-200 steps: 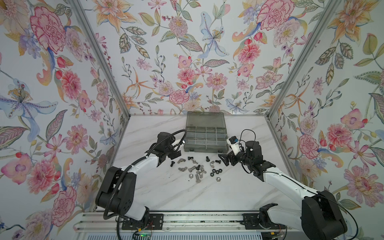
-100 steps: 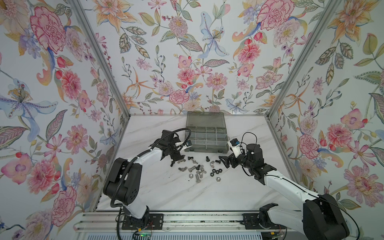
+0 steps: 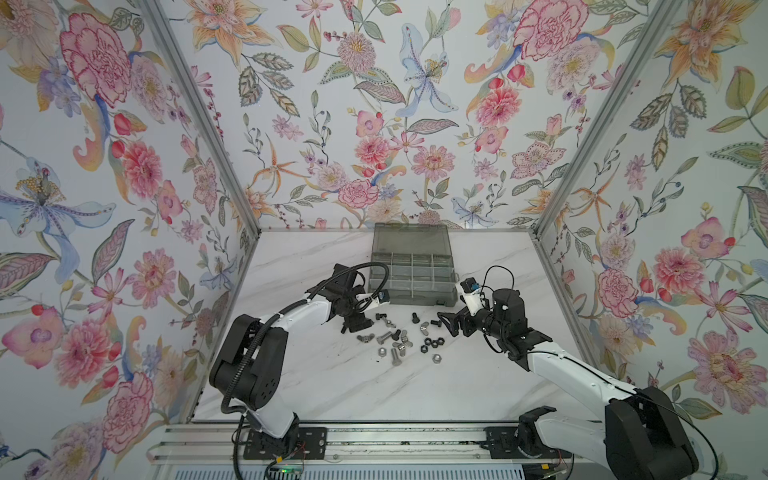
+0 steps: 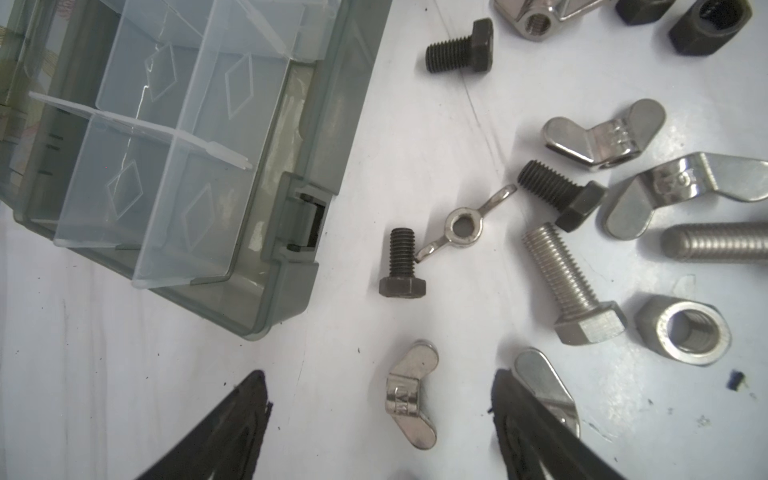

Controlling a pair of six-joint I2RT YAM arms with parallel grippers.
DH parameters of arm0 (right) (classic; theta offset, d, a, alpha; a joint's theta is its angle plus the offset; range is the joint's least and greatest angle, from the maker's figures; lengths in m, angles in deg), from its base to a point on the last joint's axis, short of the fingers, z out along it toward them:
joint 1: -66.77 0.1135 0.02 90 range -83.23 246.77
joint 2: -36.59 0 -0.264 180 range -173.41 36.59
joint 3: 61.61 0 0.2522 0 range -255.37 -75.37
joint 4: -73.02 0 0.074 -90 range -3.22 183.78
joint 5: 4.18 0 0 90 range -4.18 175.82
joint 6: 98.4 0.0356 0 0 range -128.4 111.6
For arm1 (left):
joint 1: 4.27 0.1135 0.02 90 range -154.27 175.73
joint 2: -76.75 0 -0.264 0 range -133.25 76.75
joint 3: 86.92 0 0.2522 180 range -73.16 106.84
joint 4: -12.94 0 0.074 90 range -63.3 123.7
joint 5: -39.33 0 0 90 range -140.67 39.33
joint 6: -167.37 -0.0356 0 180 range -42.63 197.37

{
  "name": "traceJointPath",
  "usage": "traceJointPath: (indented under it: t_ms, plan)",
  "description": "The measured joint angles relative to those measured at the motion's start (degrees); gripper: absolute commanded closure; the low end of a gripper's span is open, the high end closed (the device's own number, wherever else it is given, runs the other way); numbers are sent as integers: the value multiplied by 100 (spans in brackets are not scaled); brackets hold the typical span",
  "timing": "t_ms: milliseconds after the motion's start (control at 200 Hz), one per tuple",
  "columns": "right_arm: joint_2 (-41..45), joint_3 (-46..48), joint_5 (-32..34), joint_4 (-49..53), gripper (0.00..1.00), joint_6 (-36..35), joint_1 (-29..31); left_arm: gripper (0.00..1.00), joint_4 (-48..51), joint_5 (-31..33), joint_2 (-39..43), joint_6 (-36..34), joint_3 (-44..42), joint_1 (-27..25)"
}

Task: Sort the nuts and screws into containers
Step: 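Move the left gripper toward the silver wing nut while the right gripper approaches the pile, then lower the left gripper and close it on the silver wing nut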

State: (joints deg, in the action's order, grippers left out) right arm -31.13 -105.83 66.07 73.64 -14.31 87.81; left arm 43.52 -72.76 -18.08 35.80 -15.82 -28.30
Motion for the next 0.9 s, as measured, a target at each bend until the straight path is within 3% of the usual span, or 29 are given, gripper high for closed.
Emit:
traceJointPath:
  t_ms: [901]
  plan:
    - [-52,26,-31,-129,0,144,2,39,461,348,-595,-68,208,9]
